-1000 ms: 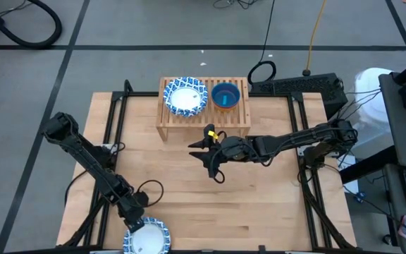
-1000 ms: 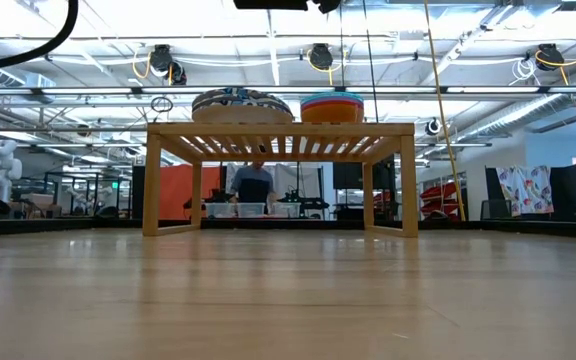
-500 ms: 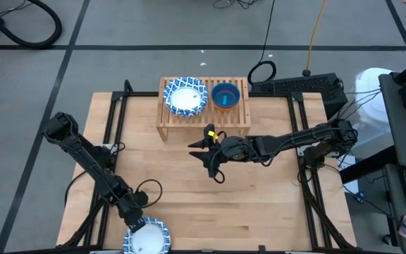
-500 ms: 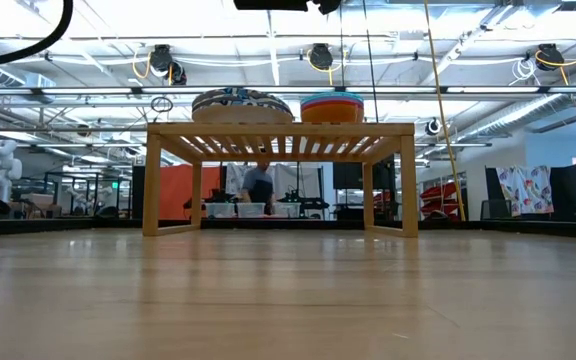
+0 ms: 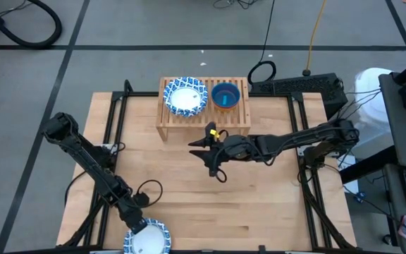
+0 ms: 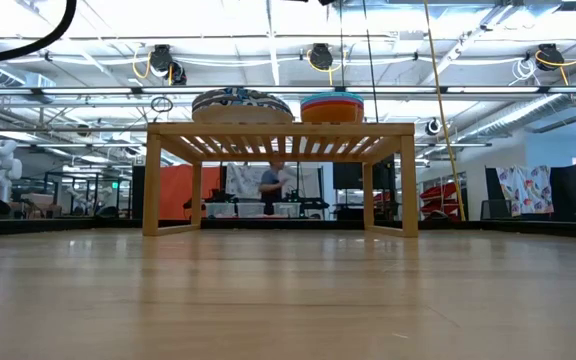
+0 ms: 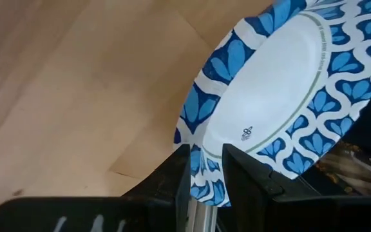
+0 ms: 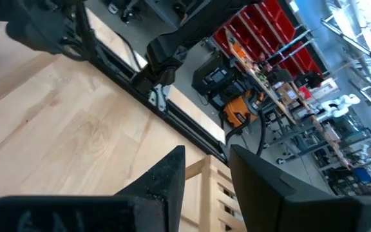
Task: Place and stack bowls onto a shelf
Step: Stack the white patterned bowl on top of the white patterned bowl on the shelf
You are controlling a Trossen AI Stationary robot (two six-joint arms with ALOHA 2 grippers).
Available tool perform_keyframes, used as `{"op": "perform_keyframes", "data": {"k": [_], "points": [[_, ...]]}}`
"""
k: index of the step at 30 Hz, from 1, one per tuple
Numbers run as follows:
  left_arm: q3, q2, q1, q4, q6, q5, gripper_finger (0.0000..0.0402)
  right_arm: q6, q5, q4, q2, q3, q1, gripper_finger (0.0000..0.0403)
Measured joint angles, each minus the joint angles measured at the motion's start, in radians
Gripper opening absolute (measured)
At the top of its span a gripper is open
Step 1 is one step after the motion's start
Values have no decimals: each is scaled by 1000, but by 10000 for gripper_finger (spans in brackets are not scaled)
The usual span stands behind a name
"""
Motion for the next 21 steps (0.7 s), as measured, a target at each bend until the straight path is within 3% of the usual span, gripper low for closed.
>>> {"op": "perform_keyframes", "data": {"k": [21], "points": [[0, 85, -22, 21, 28, 20, 95, 9, 14, -6, -40, 0, 0, 114]]}}
